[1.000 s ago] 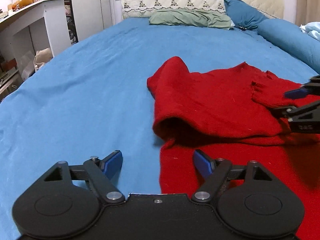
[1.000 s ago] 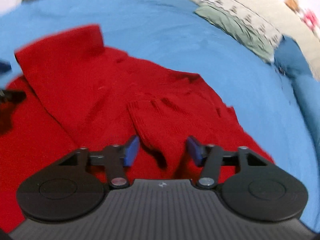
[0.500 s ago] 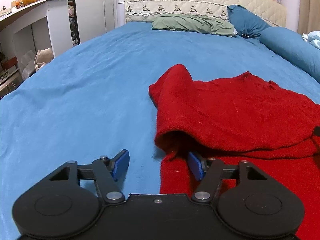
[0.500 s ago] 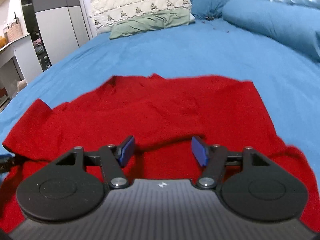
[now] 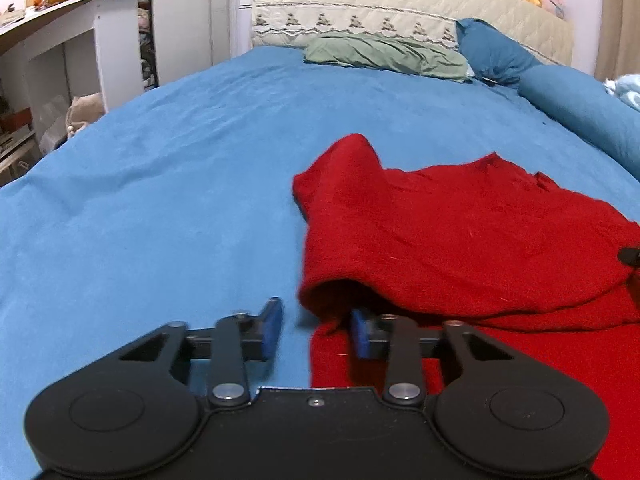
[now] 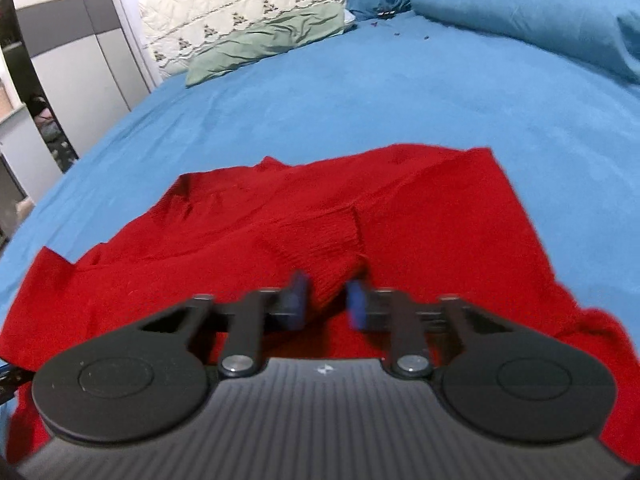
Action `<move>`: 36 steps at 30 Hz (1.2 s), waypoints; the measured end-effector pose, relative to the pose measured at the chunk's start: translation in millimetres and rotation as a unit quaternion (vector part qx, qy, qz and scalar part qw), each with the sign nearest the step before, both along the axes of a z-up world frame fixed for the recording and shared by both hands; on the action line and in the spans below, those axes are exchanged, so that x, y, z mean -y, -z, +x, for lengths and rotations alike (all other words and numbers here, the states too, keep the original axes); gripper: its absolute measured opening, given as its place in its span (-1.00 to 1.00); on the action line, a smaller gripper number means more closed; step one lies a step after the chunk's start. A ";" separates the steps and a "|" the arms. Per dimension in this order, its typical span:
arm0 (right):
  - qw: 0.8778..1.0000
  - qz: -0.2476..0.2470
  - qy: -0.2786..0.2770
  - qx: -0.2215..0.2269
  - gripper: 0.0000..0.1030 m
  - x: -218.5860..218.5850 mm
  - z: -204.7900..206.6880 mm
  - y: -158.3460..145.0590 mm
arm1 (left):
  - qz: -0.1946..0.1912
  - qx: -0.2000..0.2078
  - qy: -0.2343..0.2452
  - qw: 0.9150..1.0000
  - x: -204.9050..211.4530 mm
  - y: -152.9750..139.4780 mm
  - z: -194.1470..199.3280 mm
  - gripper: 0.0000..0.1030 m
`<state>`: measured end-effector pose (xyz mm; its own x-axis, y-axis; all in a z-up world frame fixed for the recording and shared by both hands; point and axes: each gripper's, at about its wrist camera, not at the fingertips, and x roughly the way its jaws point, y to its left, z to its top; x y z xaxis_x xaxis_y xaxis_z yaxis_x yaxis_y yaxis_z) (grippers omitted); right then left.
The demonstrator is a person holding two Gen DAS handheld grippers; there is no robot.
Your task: Fold small clothes
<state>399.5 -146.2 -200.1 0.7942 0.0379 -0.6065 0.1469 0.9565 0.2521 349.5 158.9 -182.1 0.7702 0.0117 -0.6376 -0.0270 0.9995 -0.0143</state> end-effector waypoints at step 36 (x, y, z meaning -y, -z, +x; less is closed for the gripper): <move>0.997 -0.070 -0.021 0.029 0.73 42.7 -28.4 20.2 | -0.065 -0.022 0.082 0.994 31.5 0.1 11.4 0.04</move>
